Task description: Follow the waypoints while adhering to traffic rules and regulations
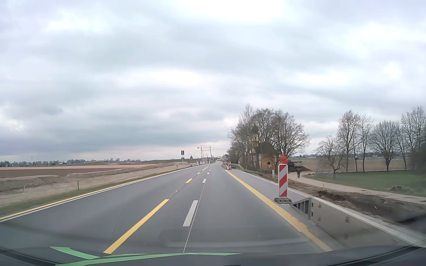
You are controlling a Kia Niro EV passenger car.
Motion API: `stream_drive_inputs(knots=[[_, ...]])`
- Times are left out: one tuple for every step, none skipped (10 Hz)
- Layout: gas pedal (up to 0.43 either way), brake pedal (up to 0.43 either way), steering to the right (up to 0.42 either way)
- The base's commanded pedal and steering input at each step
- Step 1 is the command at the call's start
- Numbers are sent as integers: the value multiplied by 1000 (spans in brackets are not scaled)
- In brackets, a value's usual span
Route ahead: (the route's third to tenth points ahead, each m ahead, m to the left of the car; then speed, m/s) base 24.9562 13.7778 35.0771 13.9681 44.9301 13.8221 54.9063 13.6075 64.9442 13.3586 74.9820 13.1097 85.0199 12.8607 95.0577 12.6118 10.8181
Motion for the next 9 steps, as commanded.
stream_drive_inputs(knots=[[87,0,-1],[87,0,0],[98,0,0],[98,0,0],[110,0,0],[110,0,0],[110,0,0],[118,0,0],[118,0,0]])
